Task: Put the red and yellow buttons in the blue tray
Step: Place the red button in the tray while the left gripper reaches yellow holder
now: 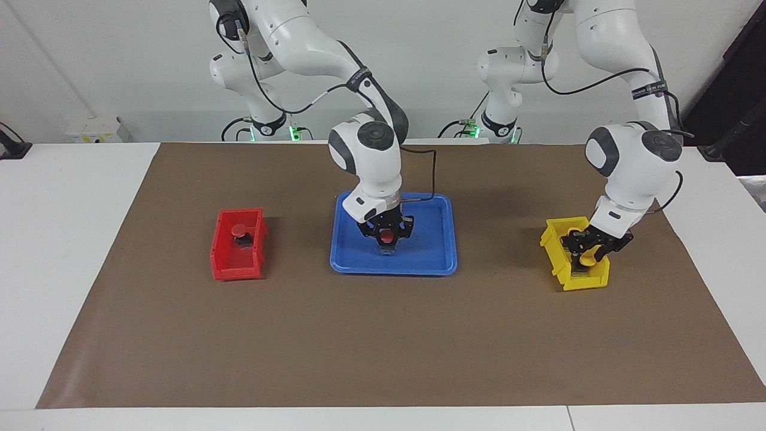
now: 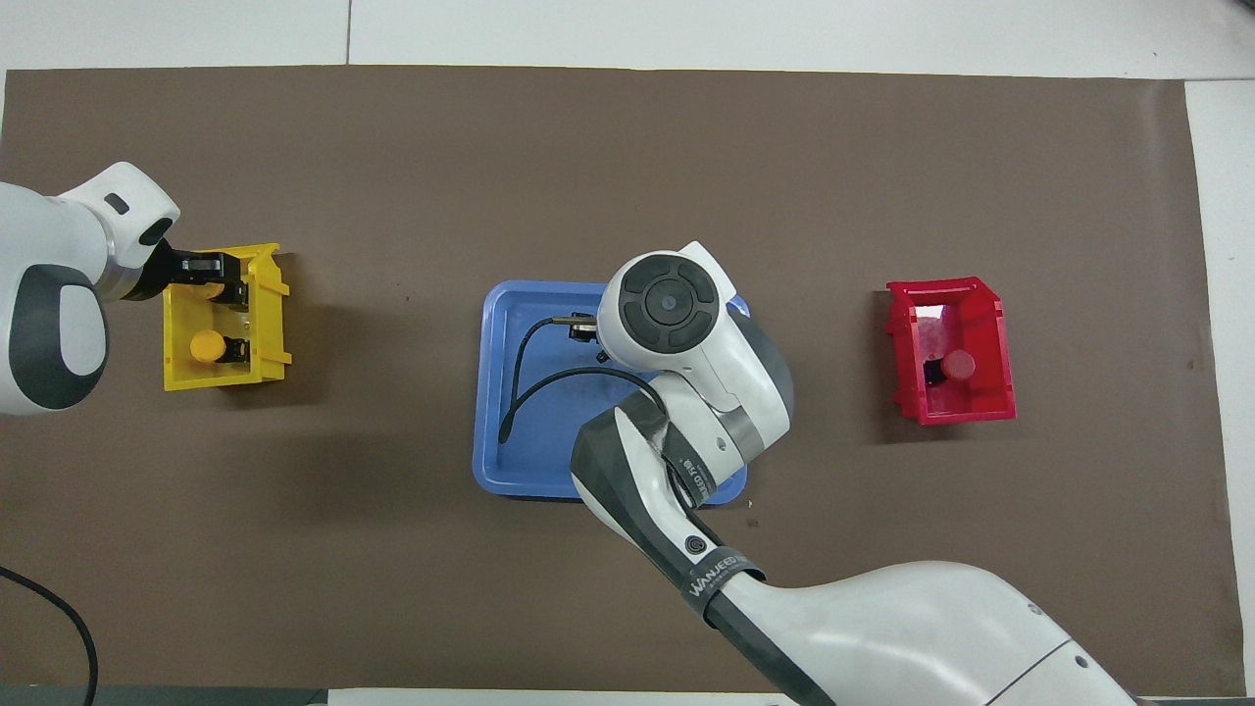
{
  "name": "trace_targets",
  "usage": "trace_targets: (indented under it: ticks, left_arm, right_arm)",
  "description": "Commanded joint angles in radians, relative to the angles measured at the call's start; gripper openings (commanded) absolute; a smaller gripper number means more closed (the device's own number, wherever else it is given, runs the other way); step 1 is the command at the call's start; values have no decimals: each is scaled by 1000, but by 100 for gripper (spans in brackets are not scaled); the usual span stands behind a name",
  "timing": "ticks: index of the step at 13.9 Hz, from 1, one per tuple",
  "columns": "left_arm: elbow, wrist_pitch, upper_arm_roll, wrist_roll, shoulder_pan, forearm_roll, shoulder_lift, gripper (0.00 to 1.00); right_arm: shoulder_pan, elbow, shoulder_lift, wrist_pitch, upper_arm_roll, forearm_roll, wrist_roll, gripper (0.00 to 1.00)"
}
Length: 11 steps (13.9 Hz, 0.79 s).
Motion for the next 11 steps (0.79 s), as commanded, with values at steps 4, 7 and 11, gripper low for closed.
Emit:
trace_targets:
  ticks: [4,7,11]
  left_arm:
    - [-11,36,3,-17,6,12,10,61]
    - [-12,42,3,-17,8,12,11,61]
    - [-17,53,3,-17,19,12,16,61]
  right_arm:
    - [1,-47,-9,56,-3,-20,24,75]
    - [-5,19,-17,-6,-10,-32,14,92]
    - [-156,84,-132,-220,-19,-75,-185,92]
